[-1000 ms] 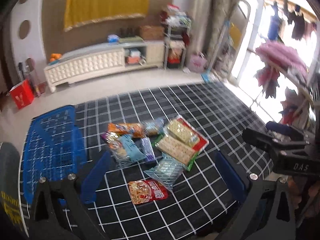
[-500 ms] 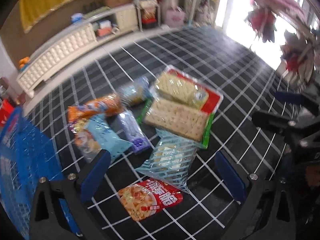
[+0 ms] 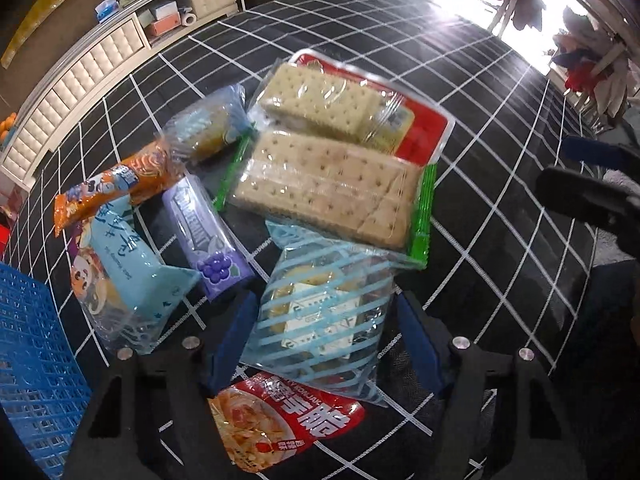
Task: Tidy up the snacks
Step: 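Grasp the light-blue striped biscuit bag with the left tool while the right tool approaches the crackers, then grasp the green-edged cracker pack with the right tool while the left tool holds the striped bag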
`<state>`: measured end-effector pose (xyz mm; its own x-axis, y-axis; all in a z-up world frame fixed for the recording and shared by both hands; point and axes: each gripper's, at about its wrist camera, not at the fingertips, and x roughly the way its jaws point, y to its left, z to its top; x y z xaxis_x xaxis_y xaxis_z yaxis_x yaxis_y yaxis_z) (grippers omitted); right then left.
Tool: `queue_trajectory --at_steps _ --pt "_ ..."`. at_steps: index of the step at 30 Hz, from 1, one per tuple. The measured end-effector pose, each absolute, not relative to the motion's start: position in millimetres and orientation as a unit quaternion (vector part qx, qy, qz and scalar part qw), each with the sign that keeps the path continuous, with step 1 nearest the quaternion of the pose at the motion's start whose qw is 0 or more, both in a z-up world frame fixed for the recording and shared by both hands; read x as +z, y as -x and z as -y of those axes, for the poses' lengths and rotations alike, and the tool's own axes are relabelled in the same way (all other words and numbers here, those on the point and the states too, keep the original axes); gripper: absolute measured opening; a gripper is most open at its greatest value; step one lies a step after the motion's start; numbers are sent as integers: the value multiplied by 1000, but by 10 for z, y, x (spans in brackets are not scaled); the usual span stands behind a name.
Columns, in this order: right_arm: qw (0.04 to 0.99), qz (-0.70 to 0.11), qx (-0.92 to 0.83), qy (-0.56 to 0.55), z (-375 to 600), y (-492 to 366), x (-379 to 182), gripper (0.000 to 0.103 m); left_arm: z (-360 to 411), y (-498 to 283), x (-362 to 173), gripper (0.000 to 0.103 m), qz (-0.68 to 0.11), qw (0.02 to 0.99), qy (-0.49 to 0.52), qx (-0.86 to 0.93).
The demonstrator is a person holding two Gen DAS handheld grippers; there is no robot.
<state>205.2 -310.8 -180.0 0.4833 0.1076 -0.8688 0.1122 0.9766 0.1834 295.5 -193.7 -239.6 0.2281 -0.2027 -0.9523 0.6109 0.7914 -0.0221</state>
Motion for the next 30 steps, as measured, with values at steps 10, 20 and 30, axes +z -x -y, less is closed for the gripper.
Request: queue_trajectory --at_steps 10,20,30 --pt "861 -500 -3 -94 3093 -2039 -1679 103 1760 -2926 -2222 54 -548 782 -130 -266" --pt "866 -493 67 -45 2703 -2347 -1622 103 1240 -2789 -1605 54 -479 858 -98 -159" --pt "833 -533 147 28 2200 -2654 -1980 93 992 -2786 -1722 54 -477 866 -89 -120"
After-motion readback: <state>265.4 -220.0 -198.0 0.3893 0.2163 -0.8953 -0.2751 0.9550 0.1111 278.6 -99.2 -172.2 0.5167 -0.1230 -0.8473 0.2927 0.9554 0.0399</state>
